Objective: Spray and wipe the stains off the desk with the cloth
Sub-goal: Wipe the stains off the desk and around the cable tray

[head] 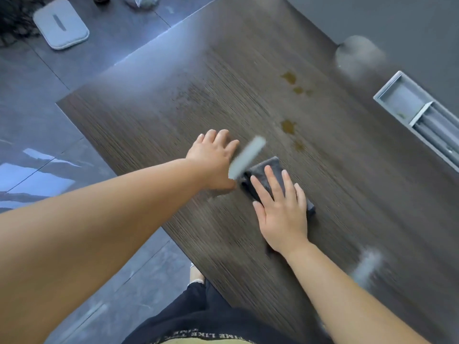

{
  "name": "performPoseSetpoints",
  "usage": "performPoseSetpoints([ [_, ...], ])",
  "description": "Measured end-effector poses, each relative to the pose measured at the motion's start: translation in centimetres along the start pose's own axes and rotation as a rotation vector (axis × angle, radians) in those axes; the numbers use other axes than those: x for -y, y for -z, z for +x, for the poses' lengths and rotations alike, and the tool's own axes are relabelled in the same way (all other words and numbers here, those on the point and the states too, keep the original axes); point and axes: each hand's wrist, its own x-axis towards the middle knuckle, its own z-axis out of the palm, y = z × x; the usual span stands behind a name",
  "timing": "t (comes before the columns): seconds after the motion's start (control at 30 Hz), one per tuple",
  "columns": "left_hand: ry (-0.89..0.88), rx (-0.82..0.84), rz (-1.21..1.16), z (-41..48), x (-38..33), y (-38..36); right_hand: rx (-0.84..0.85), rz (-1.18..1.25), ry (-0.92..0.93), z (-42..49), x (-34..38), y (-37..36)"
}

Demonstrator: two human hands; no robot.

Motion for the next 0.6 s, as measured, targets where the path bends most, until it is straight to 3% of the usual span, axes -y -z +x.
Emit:
performPoseSetpoints([
  [0.2, 0.017, 0.124, 0.056, 0.3, -0.9, 0.6, 0.004, 0.025, -0.246, 10.9, -1.7, 0.3],
  [0.3, 0.034, 0.142, 0.098, 0.6, -1.2, 0.6, -0.073, -0.002, -0.141, 7.0, -1.2, 0.0],
  [0.47, 0.045, 0.168, 0.124, 1.1, -1.3, 0.5, -0.033, 0.021, 0.067, -1.2, -3.6, 0.5],
  [0.6, 0.049, 0.163, 0.127, 0.9, -1.4, 0.5, -0.044, -0.002, -0.129, 6.3, -5.7, 1.1],
])
